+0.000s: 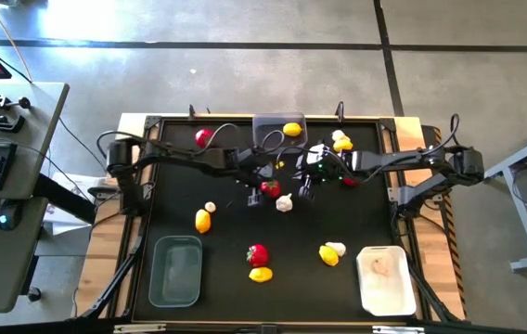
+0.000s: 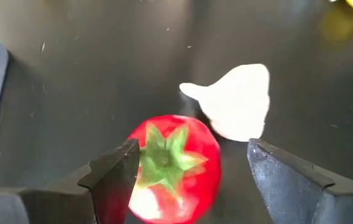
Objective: Sort produce into baskets
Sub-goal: Put the center tomato into the dark green bin
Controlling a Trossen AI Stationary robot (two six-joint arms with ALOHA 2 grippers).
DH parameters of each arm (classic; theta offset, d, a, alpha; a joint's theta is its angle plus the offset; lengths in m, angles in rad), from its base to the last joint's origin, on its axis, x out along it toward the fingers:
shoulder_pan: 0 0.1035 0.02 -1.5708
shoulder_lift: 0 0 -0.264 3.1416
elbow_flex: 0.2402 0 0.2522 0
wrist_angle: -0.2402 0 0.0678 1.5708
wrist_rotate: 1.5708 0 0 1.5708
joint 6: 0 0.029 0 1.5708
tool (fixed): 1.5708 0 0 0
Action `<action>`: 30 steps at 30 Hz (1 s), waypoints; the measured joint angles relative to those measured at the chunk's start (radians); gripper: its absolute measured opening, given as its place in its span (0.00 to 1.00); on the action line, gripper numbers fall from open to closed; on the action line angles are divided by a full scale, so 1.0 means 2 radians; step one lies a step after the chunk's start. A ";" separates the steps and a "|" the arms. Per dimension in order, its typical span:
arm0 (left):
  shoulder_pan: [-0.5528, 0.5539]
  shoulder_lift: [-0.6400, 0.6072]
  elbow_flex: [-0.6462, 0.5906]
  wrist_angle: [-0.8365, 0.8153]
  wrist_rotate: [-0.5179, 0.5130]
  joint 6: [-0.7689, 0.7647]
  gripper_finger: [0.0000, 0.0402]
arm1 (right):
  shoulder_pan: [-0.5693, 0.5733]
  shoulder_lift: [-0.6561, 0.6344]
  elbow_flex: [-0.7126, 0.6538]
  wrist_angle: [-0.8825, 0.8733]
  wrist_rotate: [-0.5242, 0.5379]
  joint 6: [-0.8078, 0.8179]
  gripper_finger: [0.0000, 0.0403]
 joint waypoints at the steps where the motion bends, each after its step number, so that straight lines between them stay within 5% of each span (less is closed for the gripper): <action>1: 0.001 0.006 0.006 -0.006 0.000 0.000 0.72 | 0.000 0.000 0.000 -0.001 0.002 0.000 0.00; 14: 0.007 0.043 0.036 -0.048 -0.017 0.014 0.71 | 0.000 0.000 0.000 -0.004 0.002 -0.013 0.00; 30: 0.014 0.029 0.035 -0.073 -0.019 0.053 0.50 | 0.000 0.000 0.000 -0.004 0.002 0.000 0.00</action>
